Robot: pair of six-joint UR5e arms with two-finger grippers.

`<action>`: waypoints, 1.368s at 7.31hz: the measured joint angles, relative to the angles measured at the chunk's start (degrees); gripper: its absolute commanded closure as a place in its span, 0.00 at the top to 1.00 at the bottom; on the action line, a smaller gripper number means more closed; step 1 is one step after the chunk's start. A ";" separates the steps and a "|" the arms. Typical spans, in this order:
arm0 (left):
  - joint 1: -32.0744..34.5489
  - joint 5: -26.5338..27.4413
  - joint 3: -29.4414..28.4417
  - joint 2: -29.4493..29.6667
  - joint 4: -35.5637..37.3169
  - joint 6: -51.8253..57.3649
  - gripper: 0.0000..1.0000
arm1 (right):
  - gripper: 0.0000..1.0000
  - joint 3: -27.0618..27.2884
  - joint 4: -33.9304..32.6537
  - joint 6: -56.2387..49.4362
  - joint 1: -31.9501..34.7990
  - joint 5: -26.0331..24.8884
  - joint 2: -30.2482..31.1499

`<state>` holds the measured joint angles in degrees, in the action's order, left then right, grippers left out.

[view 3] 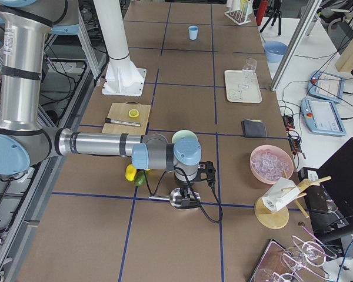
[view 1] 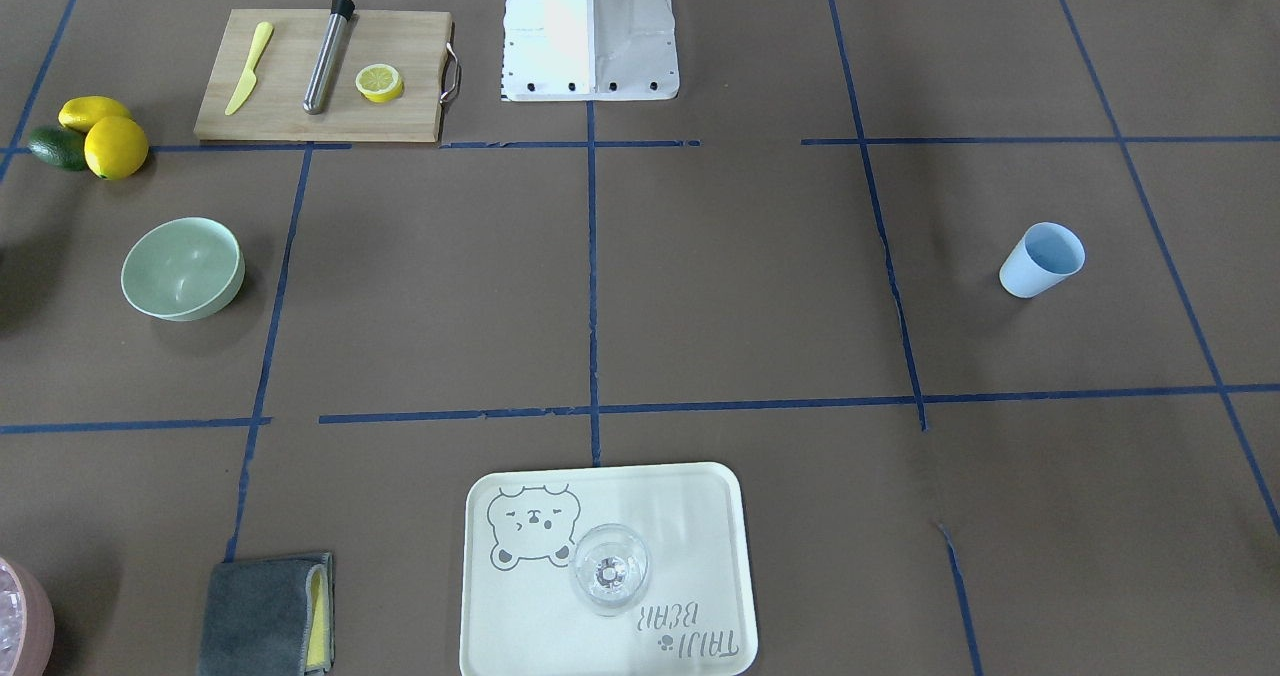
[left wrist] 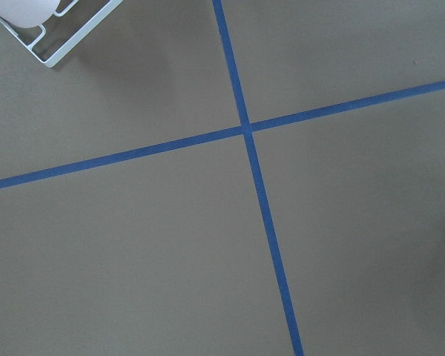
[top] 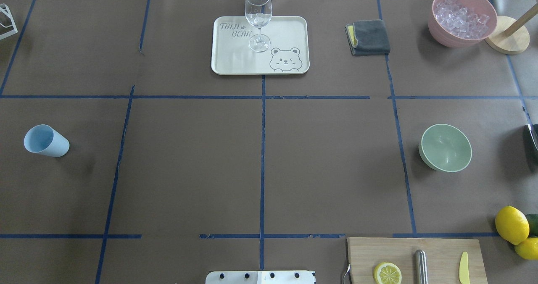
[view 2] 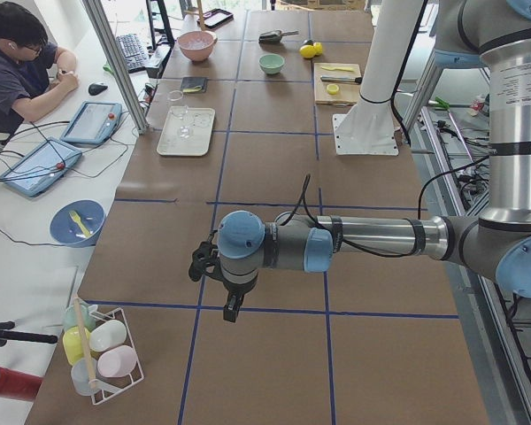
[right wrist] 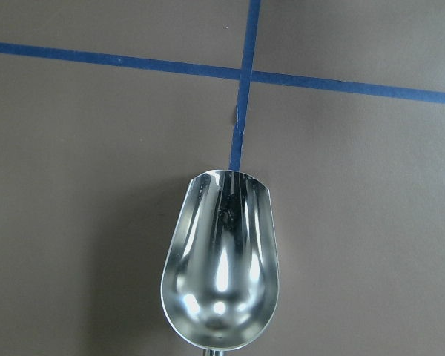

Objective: Pour ice into bowl

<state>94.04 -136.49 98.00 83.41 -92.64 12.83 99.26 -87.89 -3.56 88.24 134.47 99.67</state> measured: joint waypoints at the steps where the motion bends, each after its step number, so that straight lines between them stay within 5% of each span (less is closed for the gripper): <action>1: -0.02 0.00 0.00 0.06 0.02 0.00 1.00 | 1.00 -0.05 0.00 0.11 0.01 0.00 0.00; 10: -0.14 -0.01 0.16 0.34 -1.77 -0.37 1.00 | 1.00 0.41 -0.10 0.72 -0.64 0.25 -0.11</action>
<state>93.90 -136.50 98.16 83.75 -94.41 12.46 99.66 -87.99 -2.84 87.60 134.72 99.56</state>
